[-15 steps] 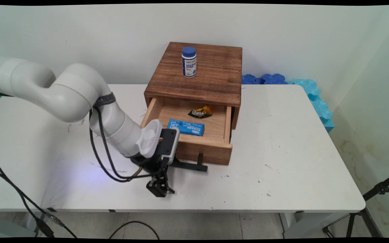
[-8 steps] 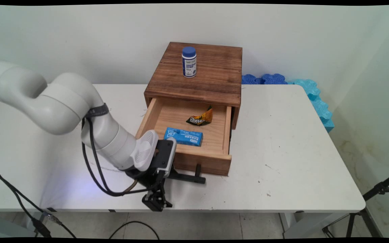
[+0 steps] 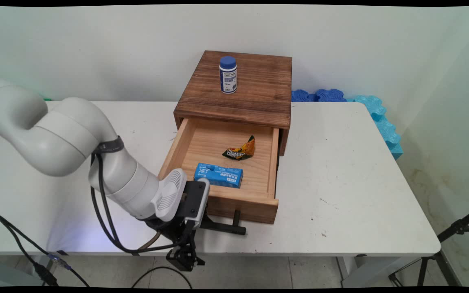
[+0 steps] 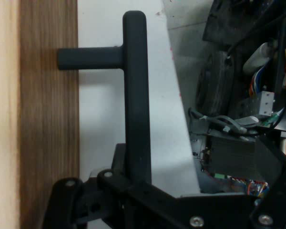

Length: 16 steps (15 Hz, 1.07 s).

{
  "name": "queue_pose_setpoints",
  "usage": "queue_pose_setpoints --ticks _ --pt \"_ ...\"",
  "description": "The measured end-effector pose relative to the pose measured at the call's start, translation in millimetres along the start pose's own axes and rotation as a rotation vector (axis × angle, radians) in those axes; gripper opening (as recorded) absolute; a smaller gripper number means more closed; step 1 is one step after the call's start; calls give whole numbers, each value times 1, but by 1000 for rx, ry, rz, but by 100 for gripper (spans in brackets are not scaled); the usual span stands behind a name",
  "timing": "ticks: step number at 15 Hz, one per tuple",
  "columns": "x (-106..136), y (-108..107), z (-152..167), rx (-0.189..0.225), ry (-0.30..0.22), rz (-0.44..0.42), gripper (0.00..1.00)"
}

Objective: Open the drawer

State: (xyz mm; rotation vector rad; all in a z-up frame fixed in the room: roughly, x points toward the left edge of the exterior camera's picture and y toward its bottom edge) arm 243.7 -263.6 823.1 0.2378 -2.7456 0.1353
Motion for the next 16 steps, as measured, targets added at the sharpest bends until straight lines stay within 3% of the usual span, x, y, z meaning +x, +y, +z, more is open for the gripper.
queue_pose_setpoints --ticks 16 --pt "-2 22 -4 -17 5 15 100"
